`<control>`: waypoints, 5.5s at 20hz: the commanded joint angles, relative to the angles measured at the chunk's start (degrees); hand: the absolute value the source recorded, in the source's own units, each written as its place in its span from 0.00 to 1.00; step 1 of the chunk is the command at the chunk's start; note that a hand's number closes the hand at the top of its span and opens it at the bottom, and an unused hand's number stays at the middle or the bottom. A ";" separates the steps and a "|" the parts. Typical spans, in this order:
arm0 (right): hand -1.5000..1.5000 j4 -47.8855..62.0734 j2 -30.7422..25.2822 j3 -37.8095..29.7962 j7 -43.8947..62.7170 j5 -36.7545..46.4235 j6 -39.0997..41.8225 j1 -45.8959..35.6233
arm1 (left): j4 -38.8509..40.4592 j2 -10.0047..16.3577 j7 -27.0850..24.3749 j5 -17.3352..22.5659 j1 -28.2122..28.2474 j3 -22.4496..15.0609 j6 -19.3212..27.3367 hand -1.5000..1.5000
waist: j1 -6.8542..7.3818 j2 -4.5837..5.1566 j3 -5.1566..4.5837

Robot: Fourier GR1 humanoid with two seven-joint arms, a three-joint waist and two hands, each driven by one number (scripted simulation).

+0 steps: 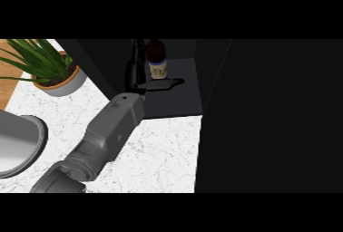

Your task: Pick up the wine, place it into the cabinet and close the cabinet

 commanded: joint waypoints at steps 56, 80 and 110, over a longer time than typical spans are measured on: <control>1.00 -6.60 -3.21 0.65 8.34 -6.10 2.71 3.08 | -108.57 27.26 18.33 4.79 68.46 -46.85 23.09 0.00 | 4.75 -1.16 0.07; 1.00 -11.31 0.01 31.70 11.95 -1.56 5.95 14.85 | -114.41 41.16 11.64 18.54 87.89 -21.45 3.39 0.00 | 4.86 -1.59 0.01; 1.00 11.67 0.00 42.07 10.15 9.56 -30.27 -24.76 | -107.62 41.90 21.17 27.55 81.38 -9.57 -8.95 0.00 | 5.99 -0.78 -0.12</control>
